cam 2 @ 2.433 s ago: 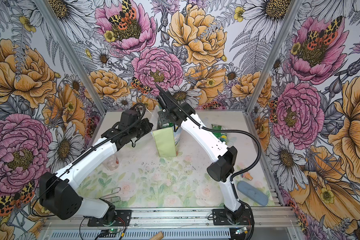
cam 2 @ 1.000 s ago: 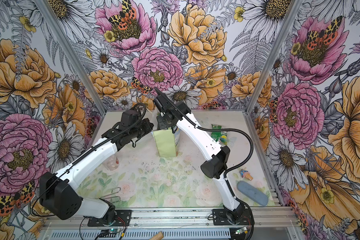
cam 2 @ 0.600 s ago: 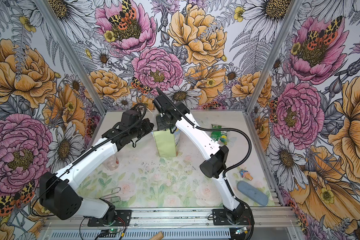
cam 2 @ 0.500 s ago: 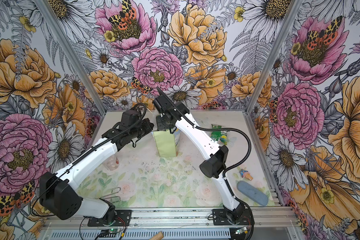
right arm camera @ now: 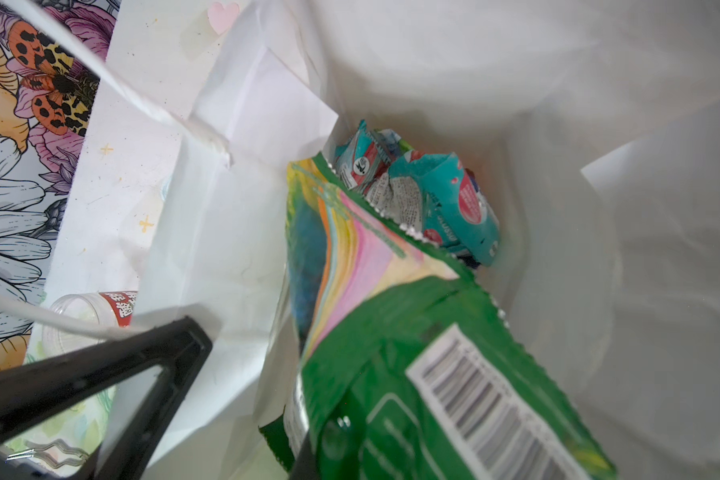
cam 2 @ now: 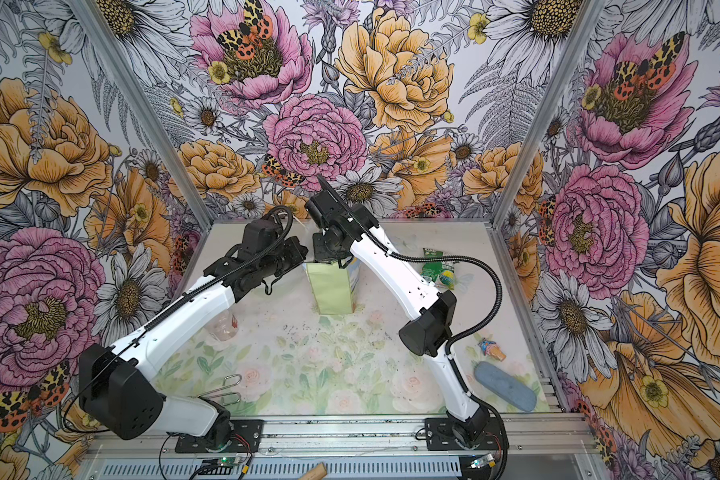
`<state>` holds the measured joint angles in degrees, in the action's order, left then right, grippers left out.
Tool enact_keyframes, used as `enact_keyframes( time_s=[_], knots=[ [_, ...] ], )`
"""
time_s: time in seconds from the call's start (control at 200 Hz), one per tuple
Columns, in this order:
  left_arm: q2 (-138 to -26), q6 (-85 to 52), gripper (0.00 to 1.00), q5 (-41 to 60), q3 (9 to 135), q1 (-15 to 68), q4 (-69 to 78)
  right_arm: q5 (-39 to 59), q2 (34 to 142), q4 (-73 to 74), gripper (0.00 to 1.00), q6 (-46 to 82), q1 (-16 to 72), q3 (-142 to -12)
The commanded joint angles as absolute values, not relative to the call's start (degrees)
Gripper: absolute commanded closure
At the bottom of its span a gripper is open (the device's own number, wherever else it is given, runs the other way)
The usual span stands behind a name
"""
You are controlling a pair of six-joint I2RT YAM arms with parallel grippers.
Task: Place the snacks into the paper bag
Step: 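Open the right gripper to release the green bag inside the paper bag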
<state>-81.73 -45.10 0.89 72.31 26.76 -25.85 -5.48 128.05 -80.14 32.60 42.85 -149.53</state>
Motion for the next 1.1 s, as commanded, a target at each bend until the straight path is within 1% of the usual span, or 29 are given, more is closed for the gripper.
enact_keyframes(
  time_s=[0.0, 0.065, 0.125, 0.155, 0.3, 0.36, 0.535, 0.625, 0.856, 1.006, 1.091],
  knots=[
    [-80.3, -45.5, 1.0, 0.2, 71.9, 27.4, -26.0, -4.8, 126.6, -79.9, 0.94, 33.6, 43.4, -151.6],
    [-80.3, -45.5, 1.0, 0.2, 72.0, 27.3, -26.0, -4.9, 126.4, -79.7, 0.89, 33.5, 43.4, -151.6],
    [-80.3, -45.4, 1.0, 0.2, 72.0, 27.3, -26.0, -4.8, 126.2, -79.6, 0.79, 33.5, 43.4, -151.6],
    [-80.3, -45.5, 1.0, 0.2, 71.9, 27.3, -26.0, -4.7, 126.1, -79.5, 0.75, 33.5, 43.4, -151.6],
    [-80.4, -45.5, 1.0, 0.2, 71.9, 27.2, -26.0, -3.8, 125.1, -78.9, 0.67, 33.5, 43.3, -151.6],
    [-80.4, -45.5, 1.0, 0.2, 71.9, 27.2, -26.0, -3.6, 124.6, -78.8, 0.64, 33.4, 43.3, -151.6],
    [-80.8, -45.5, 1.0, 0.2, 72.0, 27.2, -26.0, -3.3, 123.2, -78.7, 0.62, 32.5, 43.1, -151.6],
    [-80.9, -45.5, 1.0, 0.4, 72.0, 27.1, -26.0, -2.5, 122.1, -78.2, 0.55, 30.8, 43.0, -151.6],
    [-80.2, -45.4, 1.0, 0.4, 71.8, 27.2, -26.0, 5.0, 118.1, -75.9, 0.46, 26.5, 41.5, -151.6],
    [-80.1, -45.3, 1.0, 0.4, 72.0, 27.1, -26.0, 4.0, 115.1, -75.6, 0.37, 24.4, 40.6, -151.2],
    [-80.2, -45.2, 1.0, 0.6, 72.0, 27.1, -26.0, 3.2, 113.1, -75.6, 0.36, 23.8, 39.4, -150.0]
  ],
)
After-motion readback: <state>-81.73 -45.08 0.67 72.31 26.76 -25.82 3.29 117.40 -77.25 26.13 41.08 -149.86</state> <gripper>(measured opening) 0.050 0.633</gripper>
